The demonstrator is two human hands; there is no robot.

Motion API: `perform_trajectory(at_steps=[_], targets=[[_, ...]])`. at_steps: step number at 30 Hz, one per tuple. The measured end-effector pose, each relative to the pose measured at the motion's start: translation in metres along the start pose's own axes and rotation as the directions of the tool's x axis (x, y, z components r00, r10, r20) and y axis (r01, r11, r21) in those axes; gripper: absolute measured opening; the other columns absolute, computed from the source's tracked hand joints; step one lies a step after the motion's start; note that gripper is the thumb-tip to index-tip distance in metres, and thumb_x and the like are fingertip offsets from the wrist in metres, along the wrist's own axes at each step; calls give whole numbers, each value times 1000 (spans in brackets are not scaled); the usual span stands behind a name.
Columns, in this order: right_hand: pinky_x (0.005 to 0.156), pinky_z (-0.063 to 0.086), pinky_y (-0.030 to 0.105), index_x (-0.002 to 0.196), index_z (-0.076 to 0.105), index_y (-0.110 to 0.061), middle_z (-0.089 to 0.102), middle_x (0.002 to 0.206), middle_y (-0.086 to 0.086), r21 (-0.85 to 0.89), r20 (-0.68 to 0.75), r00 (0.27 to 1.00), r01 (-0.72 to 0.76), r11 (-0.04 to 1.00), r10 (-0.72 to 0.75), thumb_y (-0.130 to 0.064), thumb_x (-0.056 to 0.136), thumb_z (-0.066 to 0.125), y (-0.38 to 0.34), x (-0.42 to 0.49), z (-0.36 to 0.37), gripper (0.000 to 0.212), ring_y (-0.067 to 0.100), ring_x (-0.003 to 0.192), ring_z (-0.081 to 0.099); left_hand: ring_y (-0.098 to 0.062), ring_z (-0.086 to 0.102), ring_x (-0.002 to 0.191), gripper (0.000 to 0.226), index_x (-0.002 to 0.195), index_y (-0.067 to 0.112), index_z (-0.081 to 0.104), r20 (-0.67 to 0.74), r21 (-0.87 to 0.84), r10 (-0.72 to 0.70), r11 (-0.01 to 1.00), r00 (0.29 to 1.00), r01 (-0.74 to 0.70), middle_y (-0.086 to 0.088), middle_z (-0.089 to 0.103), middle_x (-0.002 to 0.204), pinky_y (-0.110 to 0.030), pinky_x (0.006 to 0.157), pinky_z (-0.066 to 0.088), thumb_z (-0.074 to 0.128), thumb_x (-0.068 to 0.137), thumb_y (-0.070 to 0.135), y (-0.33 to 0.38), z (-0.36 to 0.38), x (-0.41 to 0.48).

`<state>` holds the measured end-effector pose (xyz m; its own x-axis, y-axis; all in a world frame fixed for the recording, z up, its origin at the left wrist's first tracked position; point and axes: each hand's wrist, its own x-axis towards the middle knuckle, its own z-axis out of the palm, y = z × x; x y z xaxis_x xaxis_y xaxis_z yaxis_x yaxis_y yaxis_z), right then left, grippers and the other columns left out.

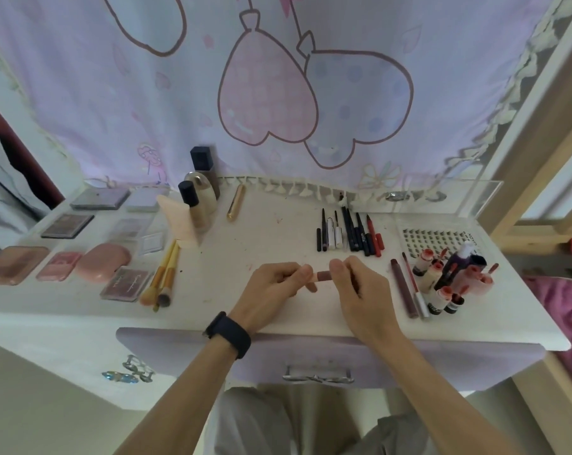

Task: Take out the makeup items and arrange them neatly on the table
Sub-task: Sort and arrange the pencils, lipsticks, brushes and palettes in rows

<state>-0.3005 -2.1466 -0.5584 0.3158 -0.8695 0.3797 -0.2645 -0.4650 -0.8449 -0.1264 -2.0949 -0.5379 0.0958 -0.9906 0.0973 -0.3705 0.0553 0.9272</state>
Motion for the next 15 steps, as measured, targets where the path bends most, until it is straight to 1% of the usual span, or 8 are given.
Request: perform_trajectory(at_steps=[2,4,7,10,11,12,14,15], targets=[[46,34,16,80,55,-30,58,65,-3,-17,18,1000,5,1000,-4,-60,100,39,4,2,1,39,5,47,41,-1,45,53,25,84,22,76,-66,-89,-21,996,998,15,13,54,55,-11,59,37,61,97,37,-1,-2,2],[47,35,16,87,57,-34,58,68,-6,-35,16,1000,11,999,-10,-55,101,42,7,2,2,30,6,48,43,-3,51,53,17,89,18,76,-118,-164,-28,986,993,8,8,60,57,-13,55,40,67,94,31,0,-4,3],[47,35,15,95,57,-38,63,77,-10,-12,5,1000,28,1000,-28,-34,102,55,7,2,1,9,11,50,47,-6,53,51,9,91,20,77,-142,-231,-35,973,989,2,-1,71,69,-15,49,41,72,91,27,2,-4,2],[52,40,16,104,58,-38,65,96,-16,-9,1,999,43,999,-43,-17,98,64,5,2,-2,23,12,55,54,-8,57,54,6,93,27,78,-164,-201,-40,980,986,6,-2,74,79,-17,50,44,71,91,28,1,-5,2],[53,41,17,109,58,-37,65,101,-17,1,0,1000,29,1000,-29,-17,96,66,2,1,-3,25,13,56,56,-9,57,54,7,94,28,77,-172,-193,-43,981,984,9,-2,75,81,-18,49,44,71,92,27,0,-5,2],[52,43,17,114,57,-36,65,103,-18,22,0,1000,4,1000,-4,-24,96,67,1,1,-4,24,13,55,58,-10,58,55,7,95,27,77,-181,-193,-45,981,983,10,-2,75,82,-19,49,44,71,92,26,-1,-6,2],[48,43,16,116,58,-36,70,94,-18,66,12,996,-91,994,91,-50,95,61,-2,3,-6,26,8,49,57,-10,59,56,8,96,26,77,-193,-199,-50,980,980,10,-2,75,84,-20,49,45,70,92,24,-2,-7,2],[47,43,15,110,60,-37,72,85,-17,60,26,991,-131,990,130,-62,92,54,-3,4,-7,31,4,48,56,-10,59,56,8,96,25,77,-194,-200,-52,980,980,13,-1,75,84,-20,49,46,70,92,23,-3,-7,2]])
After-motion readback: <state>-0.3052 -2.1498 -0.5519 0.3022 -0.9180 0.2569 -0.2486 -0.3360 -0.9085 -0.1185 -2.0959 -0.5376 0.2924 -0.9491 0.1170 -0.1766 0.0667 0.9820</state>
